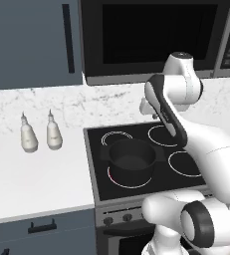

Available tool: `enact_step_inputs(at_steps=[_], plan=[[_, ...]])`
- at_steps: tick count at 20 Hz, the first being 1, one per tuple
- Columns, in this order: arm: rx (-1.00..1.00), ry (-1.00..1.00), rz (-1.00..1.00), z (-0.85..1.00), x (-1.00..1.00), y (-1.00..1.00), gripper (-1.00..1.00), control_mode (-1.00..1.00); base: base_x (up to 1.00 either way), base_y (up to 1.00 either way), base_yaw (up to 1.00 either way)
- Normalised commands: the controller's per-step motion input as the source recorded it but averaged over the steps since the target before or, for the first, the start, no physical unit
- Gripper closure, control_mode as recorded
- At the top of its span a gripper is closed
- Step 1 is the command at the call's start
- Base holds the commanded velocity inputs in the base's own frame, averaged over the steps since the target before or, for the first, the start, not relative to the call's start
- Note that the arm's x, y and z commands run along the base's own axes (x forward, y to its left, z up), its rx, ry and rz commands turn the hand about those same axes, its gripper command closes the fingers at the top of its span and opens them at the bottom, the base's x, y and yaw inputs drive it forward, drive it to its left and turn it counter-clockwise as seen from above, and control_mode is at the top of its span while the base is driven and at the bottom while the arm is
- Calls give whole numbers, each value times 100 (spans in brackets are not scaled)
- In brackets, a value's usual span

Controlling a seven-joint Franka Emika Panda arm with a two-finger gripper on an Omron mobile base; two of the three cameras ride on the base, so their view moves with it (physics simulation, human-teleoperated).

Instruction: Put the mushroom and potato in the pot. Retrieve the spatula and lightly stir the vegetables in the pot.

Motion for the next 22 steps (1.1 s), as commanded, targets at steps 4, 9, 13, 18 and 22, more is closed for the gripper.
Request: enact_step_inputs(at_steps=[4, 9, 13, 18, 22], plan=[[0, 0, -2, 0, -29, 0, -100, -100, 0, 0, 0], [-2, -5, -10, -12, -49, 0, -100, -100, 0, 0, 0], [0, 0, -4, -12, -4, 0, -100, -100, 0, 0, 0], [0, 6, 0, -4, 0, 0, -100, -100, 0, 0, 0], [0, 7, 0, -5, 6, 0, -100, 100, 0, -7, 0]])
